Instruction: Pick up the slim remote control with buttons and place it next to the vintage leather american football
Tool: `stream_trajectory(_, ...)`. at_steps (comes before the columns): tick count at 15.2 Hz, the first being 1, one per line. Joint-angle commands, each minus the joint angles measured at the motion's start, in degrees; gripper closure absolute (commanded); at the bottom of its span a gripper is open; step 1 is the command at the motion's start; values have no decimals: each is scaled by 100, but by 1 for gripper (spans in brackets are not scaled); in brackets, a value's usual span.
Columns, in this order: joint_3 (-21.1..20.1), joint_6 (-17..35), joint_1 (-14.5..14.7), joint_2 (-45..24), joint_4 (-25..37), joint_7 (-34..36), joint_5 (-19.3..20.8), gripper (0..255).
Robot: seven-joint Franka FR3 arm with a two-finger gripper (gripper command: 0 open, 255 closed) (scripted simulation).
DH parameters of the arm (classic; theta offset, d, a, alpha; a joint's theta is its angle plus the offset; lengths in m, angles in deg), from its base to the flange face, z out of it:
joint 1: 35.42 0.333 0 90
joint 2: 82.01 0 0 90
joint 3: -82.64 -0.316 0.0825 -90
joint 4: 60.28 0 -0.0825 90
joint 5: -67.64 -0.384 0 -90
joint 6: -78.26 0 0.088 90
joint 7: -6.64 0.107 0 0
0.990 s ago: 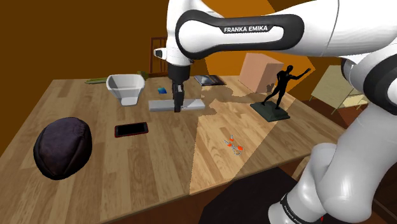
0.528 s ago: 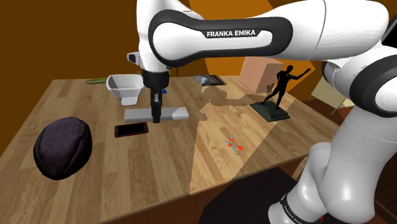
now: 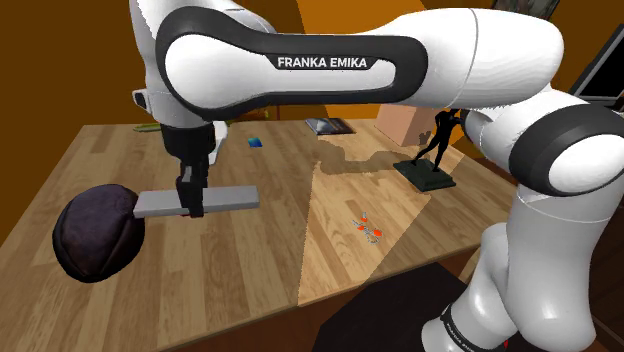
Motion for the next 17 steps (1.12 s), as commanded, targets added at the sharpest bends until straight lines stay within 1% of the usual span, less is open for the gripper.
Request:
stream_trajectory(1,-58,-178,169,-384,563,217,72,255)
stream_trajectory(3,-108,-393,374,-807,1198,436,153,255)
stream_trajectory(10,-100,197,341,-716,517,433,139,255)
stream_trajectory(17,-93,736,321,-718,-21,435,143,255)
